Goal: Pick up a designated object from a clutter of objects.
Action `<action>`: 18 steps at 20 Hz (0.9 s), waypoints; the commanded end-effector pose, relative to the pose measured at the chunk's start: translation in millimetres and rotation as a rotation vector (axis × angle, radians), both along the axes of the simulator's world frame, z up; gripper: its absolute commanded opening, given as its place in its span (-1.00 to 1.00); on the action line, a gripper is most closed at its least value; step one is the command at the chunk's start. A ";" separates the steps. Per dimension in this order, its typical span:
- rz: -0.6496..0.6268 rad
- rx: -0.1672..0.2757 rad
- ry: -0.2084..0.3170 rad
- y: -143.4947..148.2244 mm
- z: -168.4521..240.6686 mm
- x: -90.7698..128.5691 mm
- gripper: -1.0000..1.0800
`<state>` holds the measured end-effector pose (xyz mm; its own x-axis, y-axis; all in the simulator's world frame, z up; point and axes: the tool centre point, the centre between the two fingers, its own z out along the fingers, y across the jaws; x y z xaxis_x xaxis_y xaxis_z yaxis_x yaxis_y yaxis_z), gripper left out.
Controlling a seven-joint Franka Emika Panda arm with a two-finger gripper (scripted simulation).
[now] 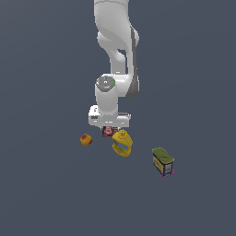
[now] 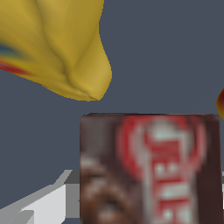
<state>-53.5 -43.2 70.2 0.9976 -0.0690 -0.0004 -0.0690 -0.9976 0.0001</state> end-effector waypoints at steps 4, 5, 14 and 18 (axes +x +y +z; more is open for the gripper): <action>0.000 0.001 -0.001 -9.4 45.0 -3.1 -1.00; 0.000 0.001 -0.001 -11.3 54.5 -3.8 -1.00; 0.000 0.001 -0.001 -29.6 143.3 -9.2 -1.00; 0.000 0.001 -0.001 -37.5 181.7 -11.3 -1.00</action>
